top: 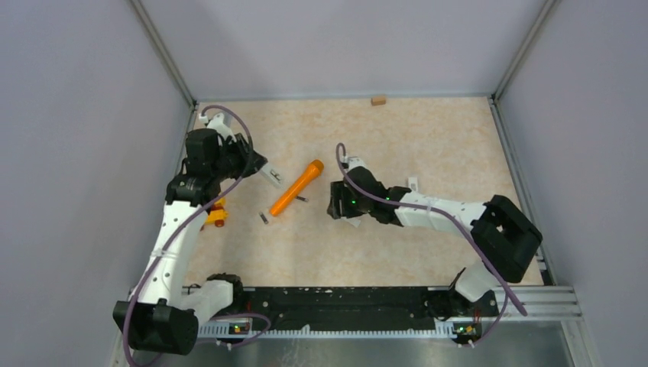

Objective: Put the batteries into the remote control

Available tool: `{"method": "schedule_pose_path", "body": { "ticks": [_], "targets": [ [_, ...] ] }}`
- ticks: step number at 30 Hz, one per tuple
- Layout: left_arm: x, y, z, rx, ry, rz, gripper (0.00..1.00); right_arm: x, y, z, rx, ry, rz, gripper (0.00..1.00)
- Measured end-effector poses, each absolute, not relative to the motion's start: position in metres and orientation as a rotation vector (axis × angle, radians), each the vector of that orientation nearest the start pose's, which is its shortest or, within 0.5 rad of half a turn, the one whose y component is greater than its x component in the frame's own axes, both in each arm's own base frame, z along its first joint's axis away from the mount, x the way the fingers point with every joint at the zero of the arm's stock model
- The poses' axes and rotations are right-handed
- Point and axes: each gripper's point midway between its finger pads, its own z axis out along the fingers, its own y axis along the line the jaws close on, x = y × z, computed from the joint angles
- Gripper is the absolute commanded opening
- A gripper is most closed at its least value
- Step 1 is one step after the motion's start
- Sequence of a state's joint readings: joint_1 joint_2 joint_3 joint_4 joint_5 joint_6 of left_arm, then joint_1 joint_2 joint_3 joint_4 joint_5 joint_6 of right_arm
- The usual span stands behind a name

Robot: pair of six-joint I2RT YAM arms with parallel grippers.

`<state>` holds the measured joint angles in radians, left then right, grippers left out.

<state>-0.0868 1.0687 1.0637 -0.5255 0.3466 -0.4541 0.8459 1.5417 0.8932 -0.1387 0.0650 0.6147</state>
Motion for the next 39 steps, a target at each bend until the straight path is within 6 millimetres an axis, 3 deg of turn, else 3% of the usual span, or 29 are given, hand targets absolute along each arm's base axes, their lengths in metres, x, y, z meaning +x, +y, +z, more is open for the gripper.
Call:
{"method": "schedule_pose_path", "body": {
  "ticks": [4,9,15,19,26,33,39],
  "targets": [
    [0.314,-0.067,0.26,-0.324,2.085,-0.46,0.0,0.245,0.365,0.099,-0.379,2.331,0.695,0.45],
    [0.314,-0.014,0.281,-0.505,1.999,-0.16,0.0,0.236,0.438,0.108,-0.46,2.252,0.727,0.44],
    [0.311,0.019,0.305,-0.606,1.905,0.016,0.0,0.228,0.511,0.12,-0.497,2.152,0.724,0.44],
    [0.306,0.031,0.312,-0.642,1.878,0.08,0.0,0.227,0.535,0.115,-0.521,2.115,0.703,0.35],
    [0.298,0.048,0.32,-0.687,1.847,0.177,0.0,0.247,0.558,0.08,-0.55,2.126,0.554,0.35],
    [0.285,0.065,0.327,-0.731,1.805,0.272,0.0,0.25,0.552,0.057,-0.573,2.161,0.449,0.38],
    [0.279,0.067,0.333,-0.739,1.778,0.271,0.0,0.249,0.554,0.043,-0.615,2.171,0.428,0.38]
  ]
}}
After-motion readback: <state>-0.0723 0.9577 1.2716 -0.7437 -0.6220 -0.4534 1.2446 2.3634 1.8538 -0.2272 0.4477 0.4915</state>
